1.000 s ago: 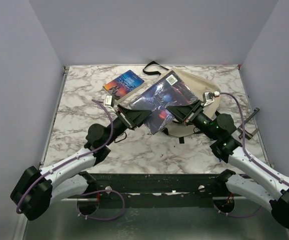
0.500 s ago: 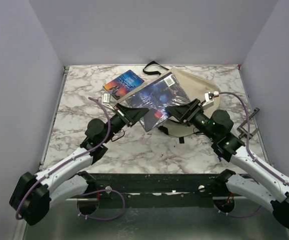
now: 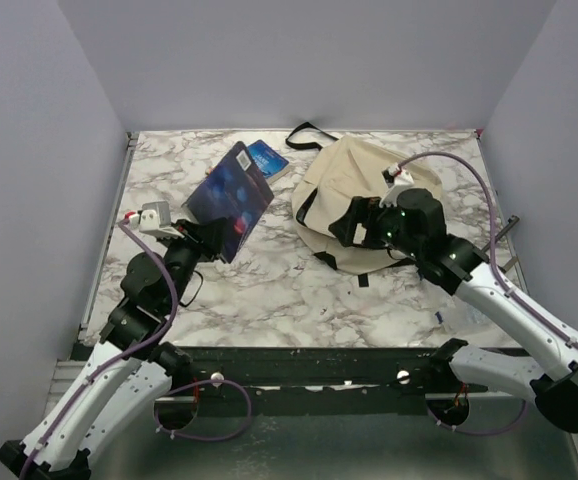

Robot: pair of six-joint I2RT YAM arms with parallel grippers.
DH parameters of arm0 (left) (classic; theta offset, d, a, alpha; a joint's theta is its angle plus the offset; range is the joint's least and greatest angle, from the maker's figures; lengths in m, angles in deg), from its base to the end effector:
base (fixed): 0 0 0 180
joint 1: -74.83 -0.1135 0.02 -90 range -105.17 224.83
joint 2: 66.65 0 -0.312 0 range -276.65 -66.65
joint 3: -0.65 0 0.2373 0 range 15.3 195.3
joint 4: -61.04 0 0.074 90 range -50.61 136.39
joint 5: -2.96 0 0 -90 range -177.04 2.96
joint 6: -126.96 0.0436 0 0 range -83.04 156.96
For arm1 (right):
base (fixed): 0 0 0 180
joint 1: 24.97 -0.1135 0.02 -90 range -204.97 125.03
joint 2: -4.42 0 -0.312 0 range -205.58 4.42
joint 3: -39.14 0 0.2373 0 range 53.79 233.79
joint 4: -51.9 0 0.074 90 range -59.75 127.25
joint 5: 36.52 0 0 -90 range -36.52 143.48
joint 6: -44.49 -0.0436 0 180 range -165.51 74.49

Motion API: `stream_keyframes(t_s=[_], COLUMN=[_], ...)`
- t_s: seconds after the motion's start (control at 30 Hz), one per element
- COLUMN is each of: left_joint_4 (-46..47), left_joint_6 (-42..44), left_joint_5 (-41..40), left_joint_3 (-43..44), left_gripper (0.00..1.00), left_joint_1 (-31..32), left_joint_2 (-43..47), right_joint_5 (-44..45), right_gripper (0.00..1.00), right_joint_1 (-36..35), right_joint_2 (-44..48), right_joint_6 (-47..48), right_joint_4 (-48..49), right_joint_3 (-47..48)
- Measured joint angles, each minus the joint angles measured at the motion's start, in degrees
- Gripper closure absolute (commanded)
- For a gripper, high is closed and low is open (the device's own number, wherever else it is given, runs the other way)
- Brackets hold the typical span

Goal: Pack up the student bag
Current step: Place the book in the student bag.

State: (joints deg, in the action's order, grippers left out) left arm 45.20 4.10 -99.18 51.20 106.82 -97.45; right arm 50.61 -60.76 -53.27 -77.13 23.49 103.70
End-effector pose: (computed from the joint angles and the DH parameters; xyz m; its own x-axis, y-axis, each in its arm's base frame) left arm 0.0826 -0.0408 0.3614 -0.1359 -0.5406 -0.8303 0.3170 0.7703 -0.5534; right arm 0.1595 0.1177 0.3624 -0.5796 0.2276 -0.7824 -0.3734 0.7793 0.5033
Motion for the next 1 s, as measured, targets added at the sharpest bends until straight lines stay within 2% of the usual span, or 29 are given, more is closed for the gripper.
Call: stream_keyframes(t_s=[0.17, 0.3, 0.4, 0.53, 0.63, 0.77, 0.9, 1.0], left_joint_4=[-8.11, -13.05, -15.89, -17.35, -17.84, -18.34, -18.36, -18.56], left_joint_6=[1.18, 0.96, 1.03, 0.96, 0.72, -0.5, -2.23, -3.34], left_joint_5=[-6.03, -7.43, -8.0, -8.15, -8.15, -8.02, -7.41, -6.19], left_joint_3=[-0.83, -1.97, -2.08, -2.19, -2.19, -2.29, -2.78, -3.08], left_gripper=[1.0, 1.0, 1.0, 1.0, 1.0, 1.0, 1.0, 1.0], left_joint_1=[-0.94, -2.78, -3.41, -3.85, -4.04, -4.2, -4.2, -4.26], left_joint_2=[4.44, 4.72, 4.55, 4.98, 5.03, 5.03, 5.05, 5.03], right_joint_5=[12.81, 23.56, 29.46, 35.01, 39.41, 45.09, 49.09, 51.15], right_gripper=[0.0, 0.01, 0.05, 0.17, 0.22, 0.25, 0.26, 0.4], right_joint_1=[-5.22, -10.25, -13.07, -15.61, -16.41, -16.44, -16.35, -16.09], right_joint_2=[-9.77, -20.09, -25.16, -30.42, -34.93, -39.36, -39.58, -39.58], right_joint_6=[13.55, 19.89, 23.96, 28.74, 30.56, 31.26, 31.78, 32.35], right_joint_4=[-9.2, -15.34, -18.82, -23.19, -24.52, -25.57, -24.35, -22.1], right_joint_3=[12.68, 18.84, 19.41, 22.25, 24.83, 25.09, 23.67, 22.49])
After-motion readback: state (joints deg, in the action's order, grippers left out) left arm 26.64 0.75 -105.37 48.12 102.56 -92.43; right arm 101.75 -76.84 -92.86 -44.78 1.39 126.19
